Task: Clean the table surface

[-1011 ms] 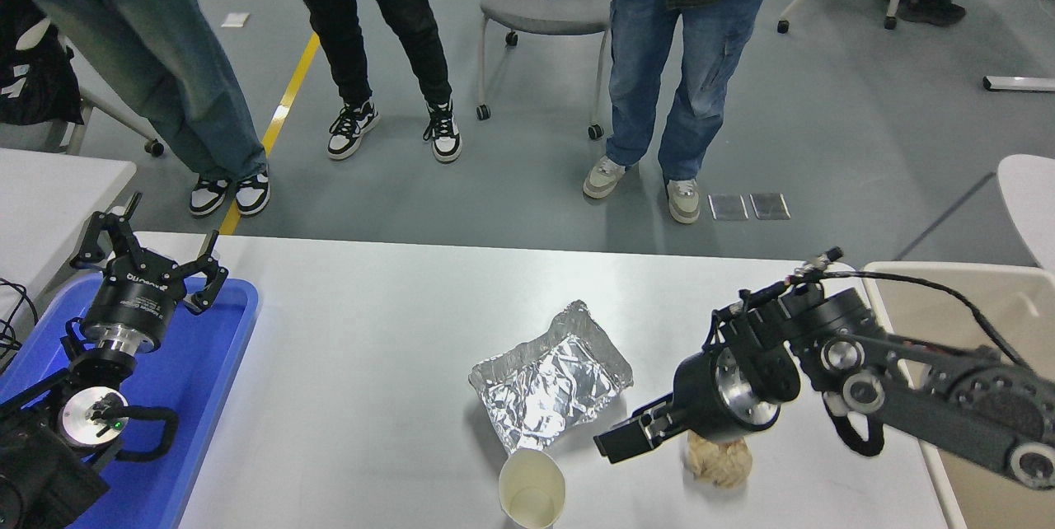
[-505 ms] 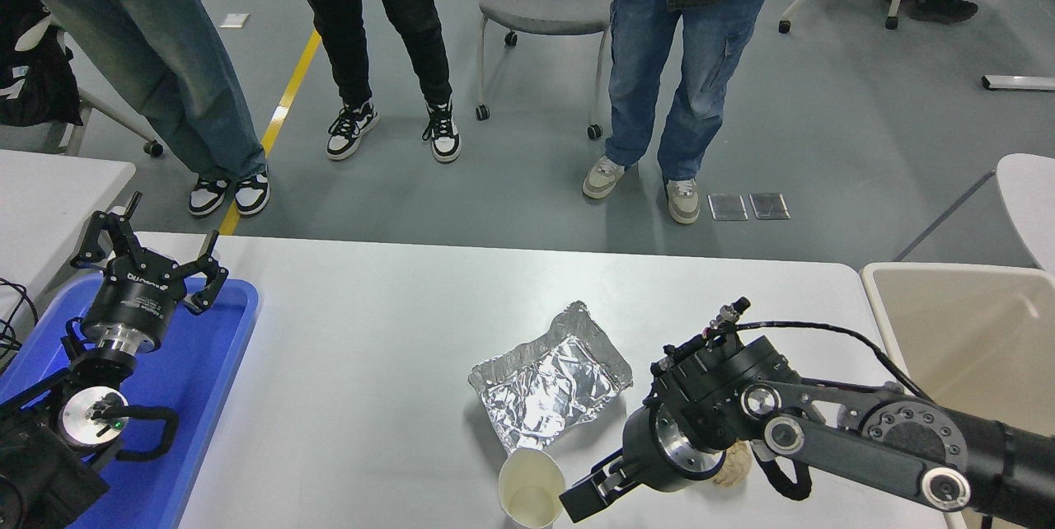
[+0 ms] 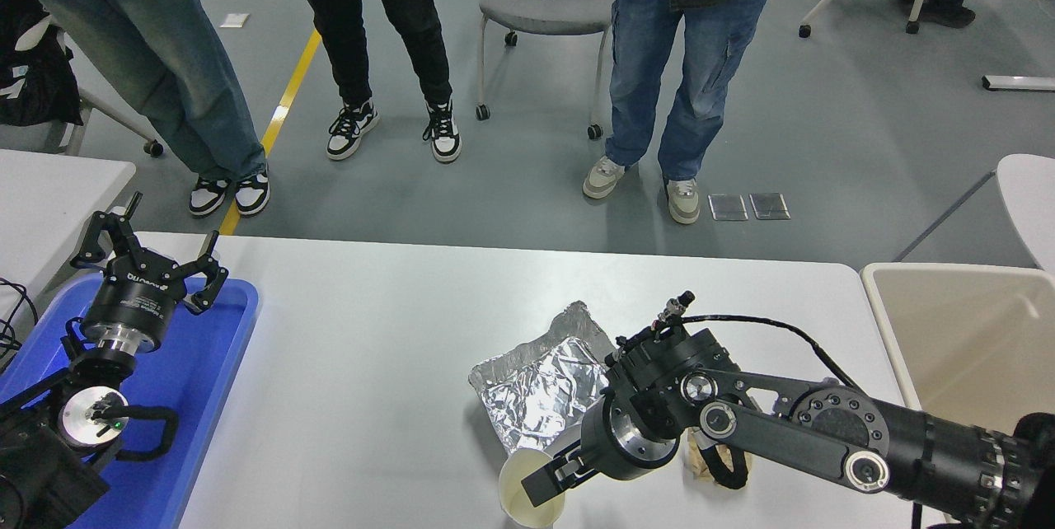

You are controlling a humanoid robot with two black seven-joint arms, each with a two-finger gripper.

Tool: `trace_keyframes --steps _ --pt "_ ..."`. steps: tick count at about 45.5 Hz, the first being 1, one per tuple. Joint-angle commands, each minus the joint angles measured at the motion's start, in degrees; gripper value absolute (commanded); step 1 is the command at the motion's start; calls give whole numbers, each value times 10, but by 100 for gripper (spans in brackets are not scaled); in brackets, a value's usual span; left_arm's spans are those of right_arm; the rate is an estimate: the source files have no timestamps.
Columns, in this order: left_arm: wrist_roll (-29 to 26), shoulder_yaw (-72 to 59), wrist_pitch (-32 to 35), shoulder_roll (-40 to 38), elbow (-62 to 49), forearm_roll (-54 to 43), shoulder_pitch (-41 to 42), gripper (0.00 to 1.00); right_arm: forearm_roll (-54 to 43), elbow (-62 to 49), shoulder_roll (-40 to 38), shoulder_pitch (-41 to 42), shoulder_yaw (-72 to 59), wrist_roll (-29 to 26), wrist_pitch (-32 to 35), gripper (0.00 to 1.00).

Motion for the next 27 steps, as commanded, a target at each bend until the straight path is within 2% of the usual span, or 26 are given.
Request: trace_keyframes --steps 1,3,5,6,11,27 --pt "0 0 0 0 0 0 0 100 -4 -25 9 -11 -5 2 -7 86" --pt "0 0 0 0 0 0 0 100 -3 -25 9 -11 -7 3 -7 83" --pt "0 0 0 0 0 0 0 100 -3 -25 9 -15 -7 3 -6 73" --pt "0 0 0 0 0 0 0 100 -2 -25 9 -18 -7 4 -6 50" --pt "0 0 0 0 0 0 0 100 3 -23 11 -28 -2 17 -7 0" --pt "0 0 0 0 0 1 0 100 -5 -16 12 -21 15 21 -10 0"
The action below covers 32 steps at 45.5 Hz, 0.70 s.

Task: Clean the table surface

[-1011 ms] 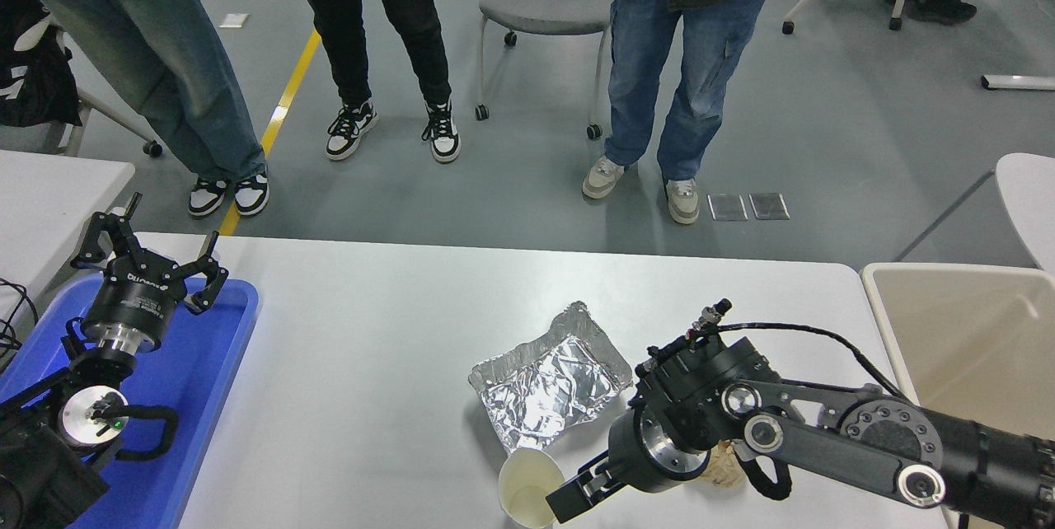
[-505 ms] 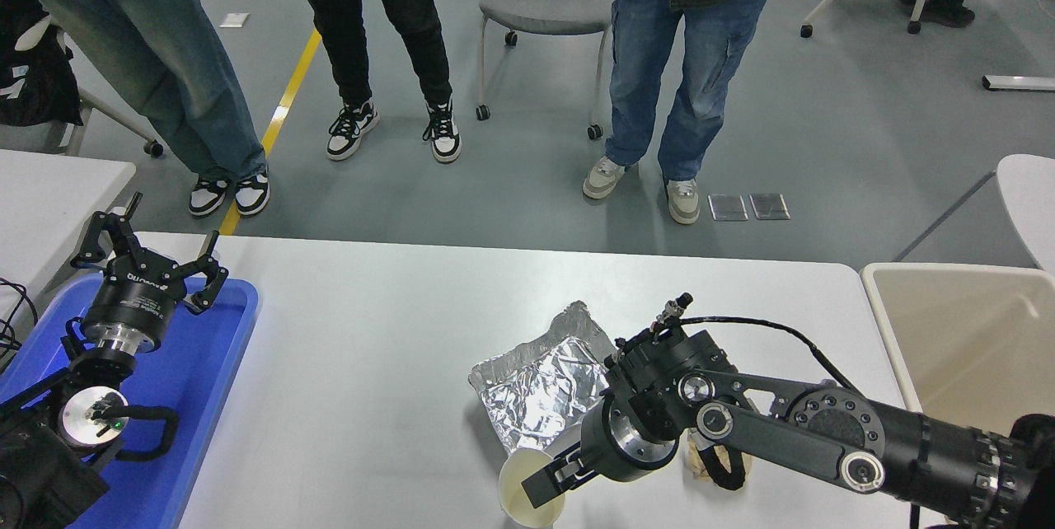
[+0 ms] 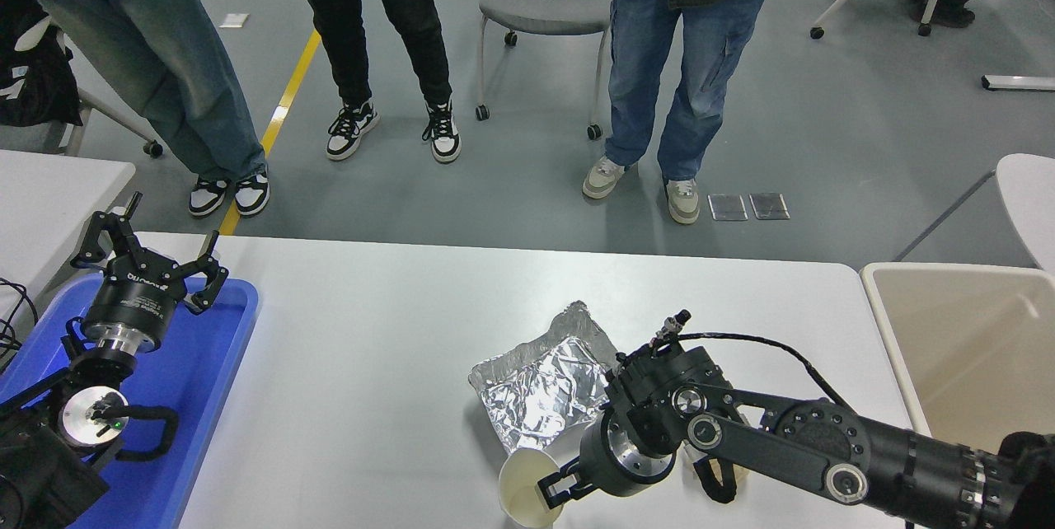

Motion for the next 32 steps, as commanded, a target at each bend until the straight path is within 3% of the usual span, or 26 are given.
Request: trace_keyframes --steps 1,16,26,32 --pt "0 0 0 0 0 0 0 100 -1 2 1 3 9 4 -1 0" --pt "0 0 0 0 0 0 0 100 45 43 -14 26 54 -11 6 0" --pt "0 0 0 0 0 0 0 100 249 99 -135 141 96 -46 53 0" --pt "0 0 0 0 0 0 0 100 301 103 -209 219 112 -46 78 0"
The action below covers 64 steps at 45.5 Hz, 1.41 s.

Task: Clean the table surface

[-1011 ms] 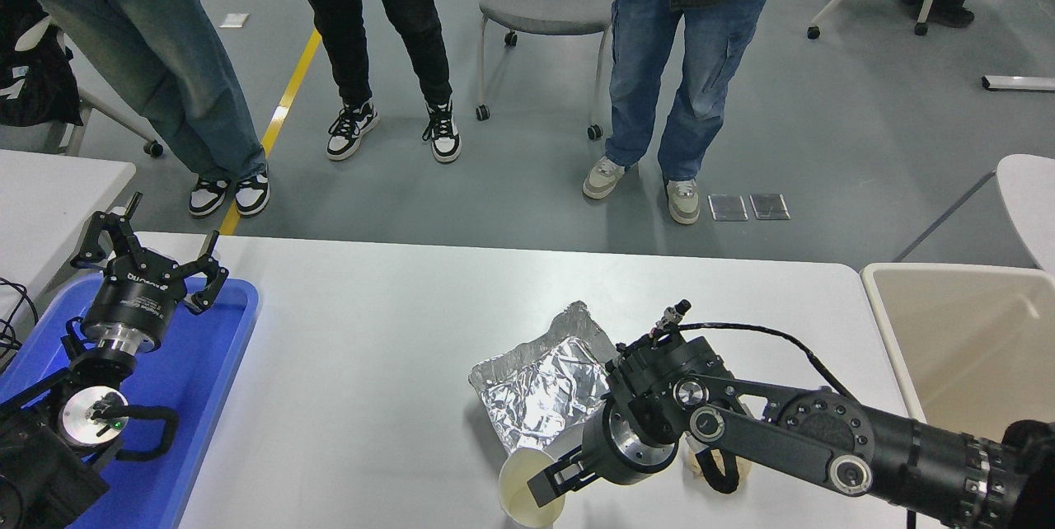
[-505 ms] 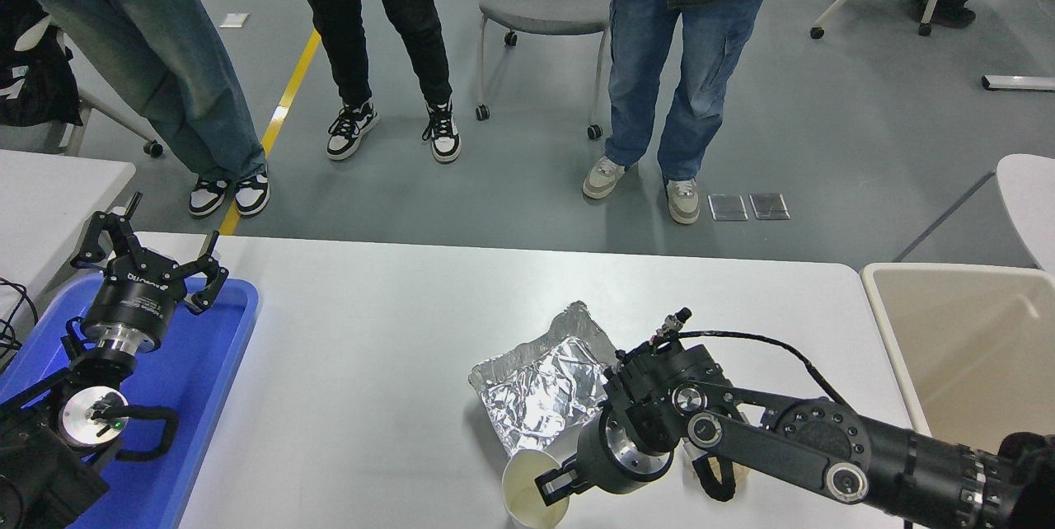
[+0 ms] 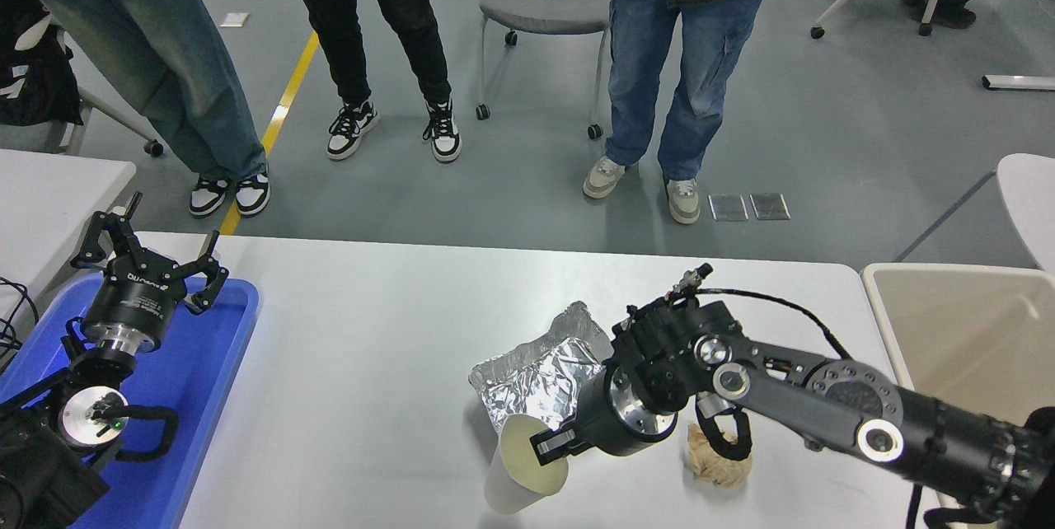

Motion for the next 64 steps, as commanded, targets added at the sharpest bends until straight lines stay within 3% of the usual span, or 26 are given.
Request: trace_keyframes --steps 1,10,23,41,48,57,64 --pt "0 0 0 0 0 0 0 100 129 29 -127 126 42 -12 39 0" --pt "0 0 0 0 0 1 0 100 168 25 -219 204 59 -11 39 0" --pt "0 0 0 0 0 0 0 100 172 43 -314 242 57 -10 39 0" --pt "0 0 0 0 0 0 0 100 -18 -54 -364 141 40 7 39 0" --pt "0 0 0 0 0 0 0 100 -86 -100 -397 100 44 71 39 0" --pt "0 0 0 0 0 0 0 100 -220 -189 -449 69 30 253 39 0" --pt "0 0 0 0 0 0 0 100 -281 -219 -487 37 20 330 39 0"
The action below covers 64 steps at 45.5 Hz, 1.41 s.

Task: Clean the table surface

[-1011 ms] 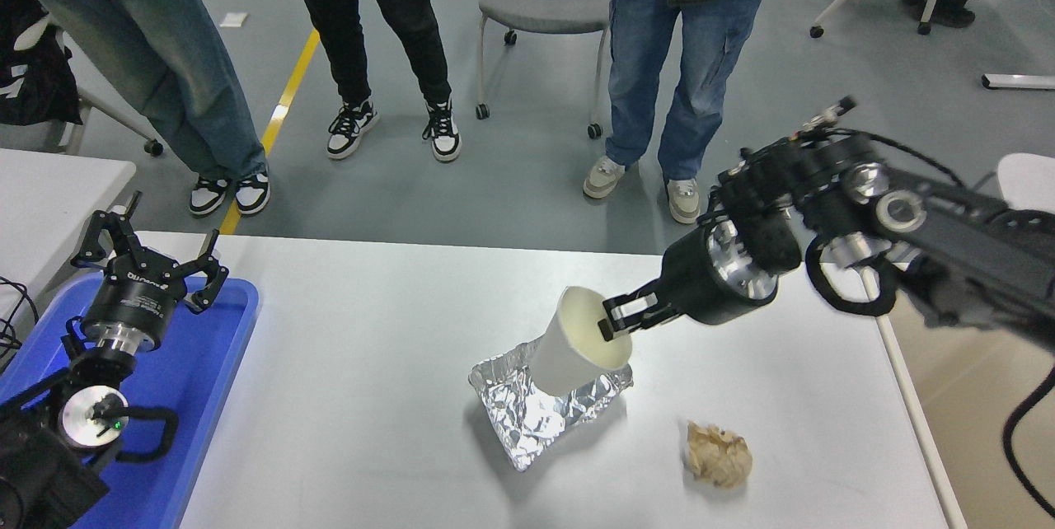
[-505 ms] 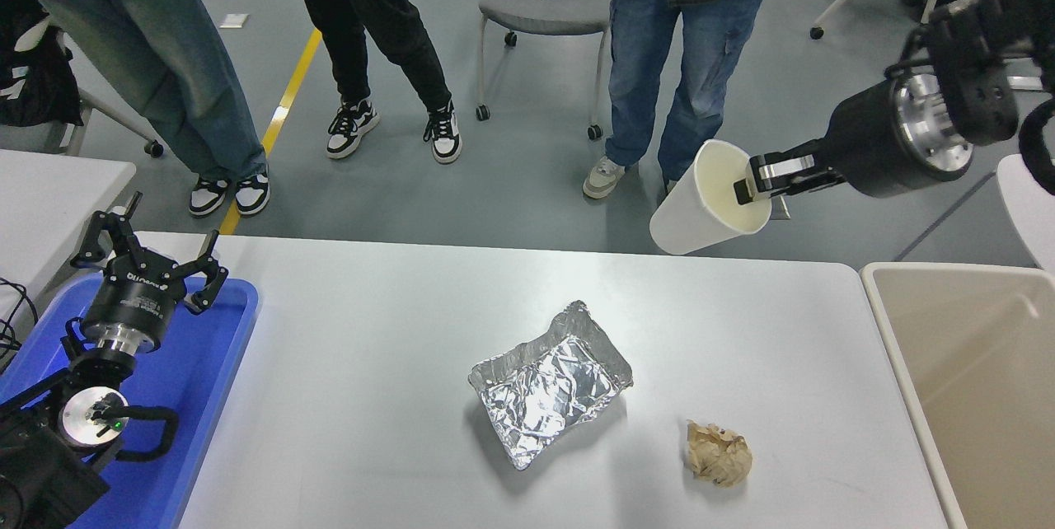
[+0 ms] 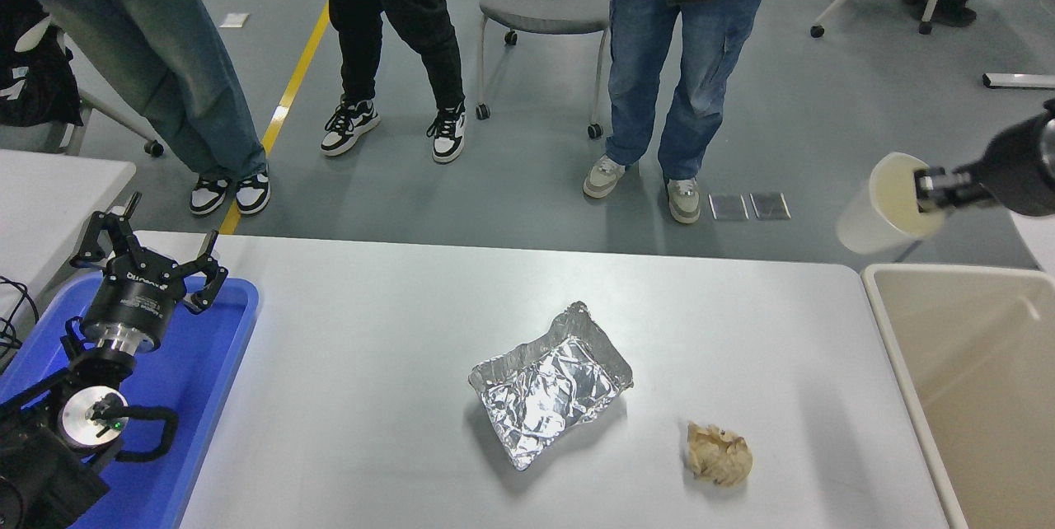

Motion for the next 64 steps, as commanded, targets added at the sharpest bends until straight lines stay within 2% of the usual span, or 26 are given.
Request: trace_keyframes --steps 1,6,13,17,22,26,30,39,52,64 --pt "-1 0 0 0 0 0 0 100 -126 -80 -59 -55 -21 144 0 0" --pt "0 0 0 0 0 0 0 100 -162 -134 -61 -83 -65 189 -19 0" --pt "0 0 0 0 0 0 0 100 -176 -247 -42 -106 -210 247 -179 0" --pt "-1 0 0 0 0 0 0 100 -175 -354 15 -105 -319 283 -263 0" --pt "0 0 0 0 0 0 0 100 -162 -545 117 -110 -428 337 -347 0" --pt "-1 0 0 0 0 0 0 100 -119 -698 206 -147 -479 385 -374 0" --pt "0 0 0 0 0 0 0 100 -59 -785 258 -194 -525 402 -394 0" --pt "-1 0 0 0 0 0 0 100 51 -801 327 -240 -611 389 -462 0" --pt "-1 0 0 0 0 0 0 100 141 -807 402 -266 -633 343 -503 0" --pt "-1 0 0 0 0 0 0 100 150 -807 424 -282 -637 310 -519 0"
